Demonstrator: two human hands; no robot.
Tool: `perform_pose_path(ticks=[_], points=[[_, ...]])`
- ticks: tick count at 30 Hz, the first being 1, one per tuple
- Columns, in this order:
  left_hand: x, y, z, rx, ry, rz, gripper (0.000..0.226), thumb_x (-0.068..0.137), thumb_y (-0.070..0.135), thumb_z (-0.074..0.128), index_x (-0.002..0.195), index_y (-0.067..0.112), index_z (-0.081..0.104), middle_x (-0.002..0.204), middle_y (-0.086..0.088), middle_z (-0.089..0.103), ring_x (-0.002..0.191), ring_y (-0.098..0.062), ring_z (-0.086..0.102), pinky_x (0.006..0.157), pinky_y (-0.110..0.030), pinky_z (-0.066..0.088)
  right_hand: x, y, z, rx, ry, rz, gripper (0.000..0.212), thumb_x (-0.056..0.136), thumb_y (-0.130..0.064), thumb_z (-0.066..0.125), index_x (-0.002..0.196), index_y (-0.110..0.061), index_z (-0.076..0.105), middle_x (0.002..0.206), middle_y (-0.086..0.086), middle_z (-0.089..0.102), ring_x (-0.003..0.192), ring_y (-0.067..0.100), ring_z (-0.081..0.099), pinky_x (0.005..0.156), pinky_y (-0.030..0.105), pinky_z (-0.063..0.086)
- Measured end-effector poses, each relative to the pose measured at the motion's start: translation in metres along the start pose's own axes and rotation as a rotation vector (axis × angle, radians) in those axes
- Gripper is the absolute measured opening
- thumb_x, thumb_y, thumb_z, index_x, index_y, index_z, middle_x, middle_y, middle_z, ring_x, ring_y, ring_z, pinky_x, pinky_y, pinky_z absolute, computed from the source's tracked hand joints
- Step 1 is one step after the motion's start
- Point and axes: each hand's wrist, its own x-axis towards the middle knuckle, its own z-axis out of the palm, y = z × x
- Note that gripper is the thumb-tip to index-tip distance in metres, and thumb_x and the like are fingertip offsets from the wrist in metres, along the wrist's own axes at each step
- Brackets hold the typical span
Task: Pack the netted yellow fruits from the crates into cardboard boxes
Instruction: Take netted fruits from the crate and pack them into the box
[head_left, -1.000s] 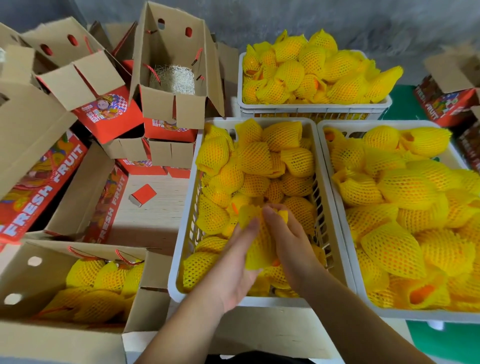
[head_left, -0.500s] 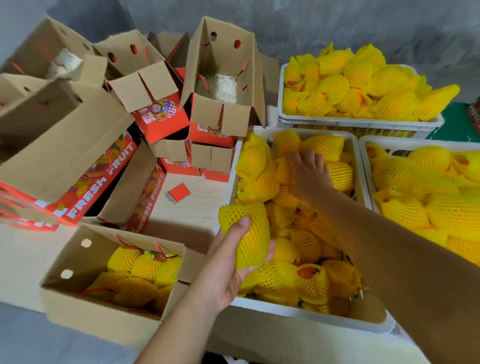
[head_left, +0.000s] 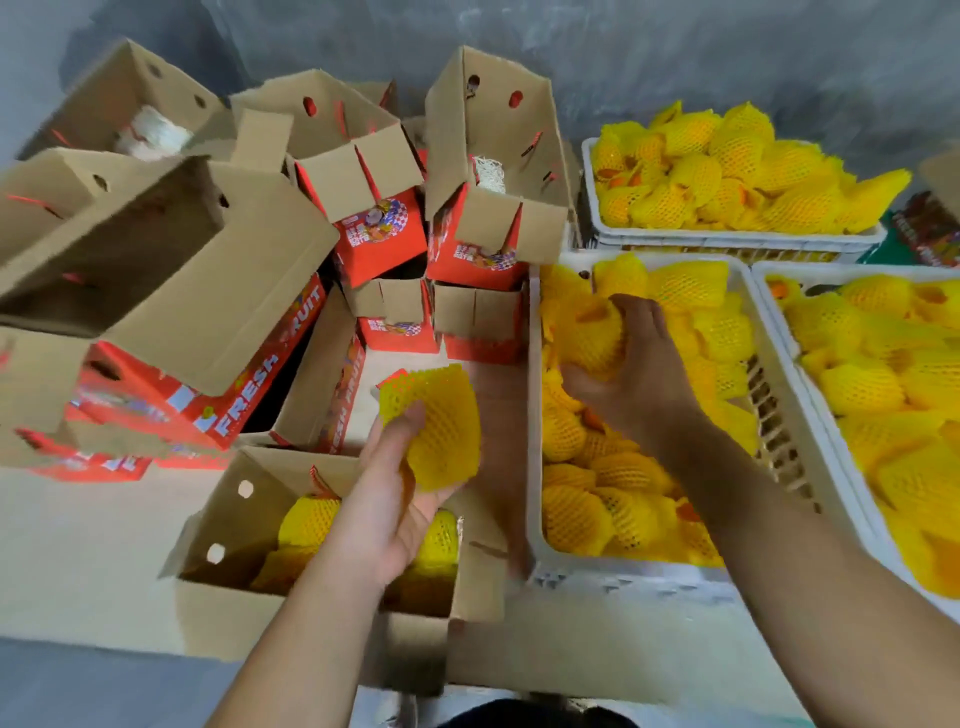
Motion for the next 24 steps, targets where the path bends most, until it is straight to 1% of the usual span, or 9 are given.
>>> perform_pose_path(ticks=[4, 7, 11, 13, 15, 17, 20, 22, 24], points=[[0.001, 0.045, -0.046, 0.185, -0.008, 0.041, 0.068, 0.080, 0.049, 0.079, 0.141, 0.035, 0.054, 0.134, -0.003, 0.069, 0.117, -0.024, 0.070, 0.085, -0.047, 0.061, -0.048, -0.089, 0.044, 0.435, -0.170, 0.082, 0.061, 0.074, -0.041, 0.077, 0.129, -0.042, 0.050, 0.111, -0.013, 0.069, 0.100, 0.005, 0.069, 0.079, 0.025, 0.058], [-0.002, 0.070, -0.082, 0.492, -0.146, 0.162, 0.063, 0.089, 0.057, 0.074, 0.146, 0.047, 0.047, 0.136, 0.009, 0.066, 0.119, -0.015, 0.068, 0.086, -0.037, 0.061, -0.076, -0.129, 0.088, 0.602, -0.257, 0.139, 0.054, 0.083, -0.031, 0.079, 0.129, -0.040, 0.053, 0.114, -0.019, 0.070, 0.105, 0.003, 0.069, 0.078, 0.022, 0.058], [-0.007, 0.087, -0.124, 0.467, -0.172, 0.023, 0.071, 0.076, 0.064, 0.083, 0.139, 0.048, 0.055, 0.137, 0.008, 0.066, 0.126, -0.023, 0.065, 0.100, -0.055, 0.054, -0.105, -0.157, 0.135, 0.591, -0.220, 0.316, 0.043, 0.084, -0.039, 0.080, 0.121, -0.032, 0.059, 0.108, -0.010, 0.072, 0.102, 0.010, 0.070, 0.085, 0.037, 0.061], [-0.011, 0.091, -0.139, 0.522, -0.138, -0.019, 0.062, 0.064, 0.069, 0.086, 0.121, 0.056, 0.065, 0.123, 0.018, 0.070, 0.118, -0.017, 0.069, 0.097, -0.053, 0.057, -0.117, -0.162, 0.148, 0.471, -0.188, 0.350, 0.032, 0.086, -0.038, 0.081, 0.110, -0.035, 0.060, 0.093, -0.028, 0.071, 0.087, -0.011, 0.066, 0.071, 0.008, 0.052], [-0.014, 0.096, -0.150, 0.585, -0.128, -0.064, 0.055, 0.057, 0.072, 0.088, 0.106, 0.060, 0.068, 0.107, 0.028, 0.071, 0.104, -0.009, 0.072, 0.086, -0.044, 0.061, -0.128, -0.163, 0.158, 0.472, -0.177, 0.434, 0.026, 0.088, -0.030, 0.080, 0.107, -0.032, 0.063, 0.085, -0.034, 0.069, 0.078, -0.014, 0.065, 0.061, 0.001, 0.044], [-0.009, 0.098, -0.163, 0.609, -0.115, -0.141, 0.048, 0.064, 0.058, 0.091, 0.107, 0.053, 0.069, 0.102, 0.023, 0.073, 0.094, -0.007, 0.074, 0.079, -0.039, 0.062, -0.138, -0.163, 0.169, 0.579, -0.245, 0.585, 0.025, 0.089, -0.026, 0.080, 0.112, -0.025, 0.069, 0.091, -0.016, 0.077, 0.086, 0.002, 0.072, 0.067, 0.012, 0.053], [0.007, 0.091, -0.172, 0.656, -0.036, -0.323, 0.048, 0.080, 0.030, 0.071, 0.127, 0.032, 0.062, 0.120, -0.003, 0.067, 0.109, -0.025, 0.065, 0.097, -0.047, 0.054, -0.143, -0.165, 0.185, 0.568, -0.425, 0.796, 0.021, 0.090, -0.032, 0.077, 0.110, -0.027, 0.074, 0.089, -0.010, 0.079, 0.088, 0.011, 0.075, 0.066, 0.017, 0.056], [0.015, 0.084, -0.172, 0.951, -0.026, -0.372, 0.057, 0.089, 0.023, 0.063, 0.143, 0.026, 0.047, 0.128, -0.006, 0.058, 0.118, -0.030, 0.056, 0.107, -0.048, 0.047, -0.137, -0.166, 0.195, 0.493, -0.547, 0.932, 0.022, 0.093, -0.039, 0.069, 0.110, -0.025, 0.072, 0.087, -0.015, 0.075, 0.088, 0.005, 0.073, 0.069, 0.018, 0.055], [0.022, 0.078, -0.172, 1.426, -0.051, -0.375, 0.060, 0.097, 0.024, 0.058, 0.152, 0.020, 0.034, 0.142, -0.013, 0.050, 0.130, -0.037, 0.051, 0.111, -0.048, 0.043, -0.131, -0.164, 0.208, 0.392, -0.649, 1.025, 0.029, 0.097, -0.037, 0.059, 0.119, -0.020, 0.065, 0.106, -0.001, 0.064, 0.097, 0.021, 0.064, 0.082, 0.029, 0.053]])
